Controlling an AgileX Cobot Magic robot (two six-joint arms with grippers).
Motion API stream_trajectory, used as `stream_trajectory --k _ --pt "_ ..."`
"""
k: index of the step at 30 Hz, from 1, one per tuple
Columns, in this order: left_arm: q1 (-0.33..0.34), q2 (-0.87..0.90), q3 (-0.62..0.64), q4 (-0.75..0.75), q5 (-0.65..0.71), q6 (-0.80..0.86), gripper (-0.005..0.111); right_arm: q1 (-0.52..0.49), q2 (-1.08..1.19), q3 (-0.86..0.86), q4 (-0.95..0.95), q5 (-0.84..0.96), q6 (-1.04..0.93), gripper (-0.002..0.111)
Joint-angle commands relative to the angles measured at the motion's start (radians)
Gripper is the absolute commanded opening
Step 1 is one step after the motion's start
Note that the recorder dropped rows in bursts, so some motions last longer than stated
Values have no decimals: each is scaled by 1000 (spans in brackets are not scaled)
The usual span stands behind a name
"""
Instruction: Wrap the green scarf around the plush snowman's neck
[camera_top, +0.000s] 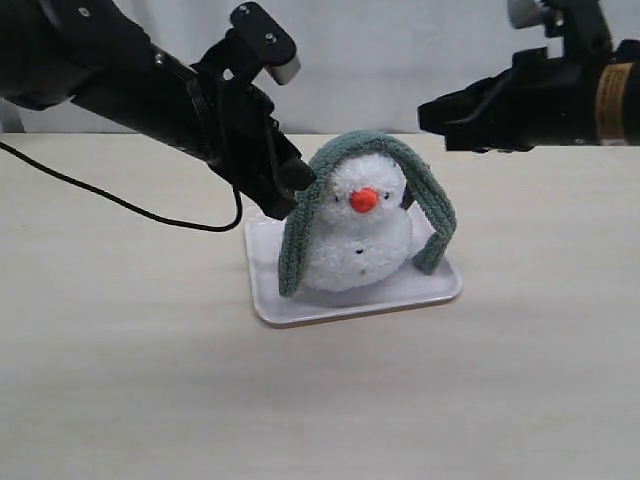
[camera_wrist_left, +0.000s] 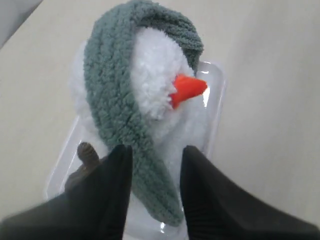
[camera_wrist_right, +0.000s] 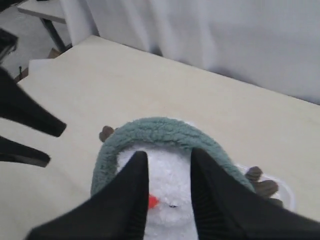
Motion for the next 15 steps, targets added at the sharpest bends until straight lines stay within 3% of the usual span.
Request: stream_trajectory --k 1,4,7,11,15 --pt "-40 59 4 -13 -145 50 34 125 64 -6 2 67 -104 5" --pt "-40 103 4 -39 -205 50 33 170 91 -6 2 187 -112 4" --pt "-40 127 4 -95 -300 50 33 170 128 -6 2 186 -121 4" --pt "-40 127 4 -134 -327 50 33 170 148 -6 2 175 -158 4" --pt "-40 127 4 -132 -300 50 14 170 162 -46 2 158 -164 4"
